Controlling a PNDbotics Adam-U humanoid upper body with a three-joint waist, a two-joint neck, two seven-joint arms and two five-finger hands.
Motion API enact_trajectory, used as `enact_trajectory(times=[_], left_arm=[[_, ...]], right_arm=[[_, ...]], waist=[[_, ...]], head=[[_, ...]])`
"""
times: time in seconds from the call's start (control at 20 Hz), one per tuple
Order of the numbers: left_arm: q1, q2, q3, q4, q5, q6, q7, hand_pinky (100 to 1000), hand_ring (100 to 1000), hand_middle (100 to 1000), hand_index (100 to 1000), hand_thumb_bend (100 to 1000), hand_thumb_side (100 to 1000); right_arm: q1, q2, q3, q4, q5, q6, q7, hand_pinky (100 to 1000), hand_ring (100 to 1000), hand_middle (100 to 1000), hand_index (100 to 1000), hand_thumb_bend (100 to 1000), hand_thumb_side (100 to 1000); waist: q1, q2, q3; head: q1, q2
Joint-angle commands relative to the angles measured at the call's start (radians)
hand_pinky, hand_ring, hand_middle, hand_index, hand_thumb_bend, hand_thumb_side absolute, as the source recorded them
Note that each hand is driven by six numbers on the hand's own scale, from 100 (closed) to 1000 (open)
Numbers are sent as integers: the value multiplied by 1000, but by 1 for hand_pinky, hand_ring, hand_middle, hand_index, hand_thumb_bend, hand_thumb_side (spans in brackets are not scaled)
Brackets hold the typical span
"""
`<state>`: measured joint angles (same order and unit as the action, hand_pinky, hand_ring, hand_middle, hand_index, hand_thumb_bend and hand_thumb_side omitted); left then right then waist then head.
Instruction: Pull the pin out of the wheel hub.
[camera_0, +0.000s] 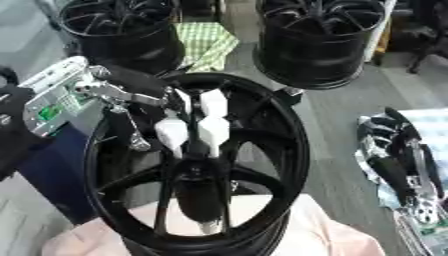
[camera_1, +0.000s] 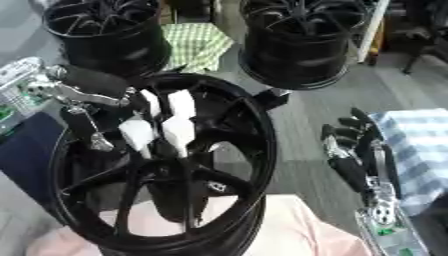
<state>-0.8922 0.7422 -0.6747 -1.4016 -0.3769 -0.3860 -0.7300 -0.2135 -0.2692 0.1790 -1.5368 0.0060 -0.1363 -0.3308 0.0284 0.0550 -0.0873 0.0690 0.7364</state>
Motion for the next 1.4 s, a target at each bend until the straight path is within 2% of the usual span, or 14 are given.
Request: enact_trajectory(times=[0.05, 0.4, 0.75, 0.9, 1.1, 1.4], left_arm=[[-21, 11, 20, -4, 21, -165, -177, 494, 322, 584, 737, 241, 177], [-29, 10, 37, -8, 78, -115, -177, 463, 278, 477, 638, 155, 185], [-36, 40, 107, -11, 174, -48, -177, 461, 268, 461, 626, 139, 187], [-26, 86, 180, -42, 193, -24, -177, 469, 272, 465, 624, 147, 200], [22, 181, 338, -104, 221, 17, -177, 476, 271, 467, 626, 156, 221], [155, 302, 552, -128, 249, 90, -177, 481, 272, 471, 632, 177, 225]], right_arm=[[-9, -15, -4, -6, 1, -3, -1, 704, 736, 749, 921, 280, 374], [-9, -15, -4, -5, 1, -3, -2, 704, 736, 749, 921, 278, 374], [-8, -16, -5, -3, 1, -2, -2, 704, 736, 750, 921, 277, 374], [-8, -17, -8, -2, 1, -2, -4, 704, 736, 750, 921, 276, 374], [-5, -18, -12, 0, 1, -2, -8, 704, 736, 749, 921, 276, 373], [-8, -16, -17, 2, 2, -1, -12, 704, 736, 749, 921, 276, 374]], waist=[[-2, -18, 1], [-2, -19, 2], [-2, -20, 6], [-3, -20, 9], [-4, -18, 15], [-10, -16, 30]], head=[[2, -2], [0, -3], [-3, -4], [-4, -6], [-9, -7], [-22, -14]])
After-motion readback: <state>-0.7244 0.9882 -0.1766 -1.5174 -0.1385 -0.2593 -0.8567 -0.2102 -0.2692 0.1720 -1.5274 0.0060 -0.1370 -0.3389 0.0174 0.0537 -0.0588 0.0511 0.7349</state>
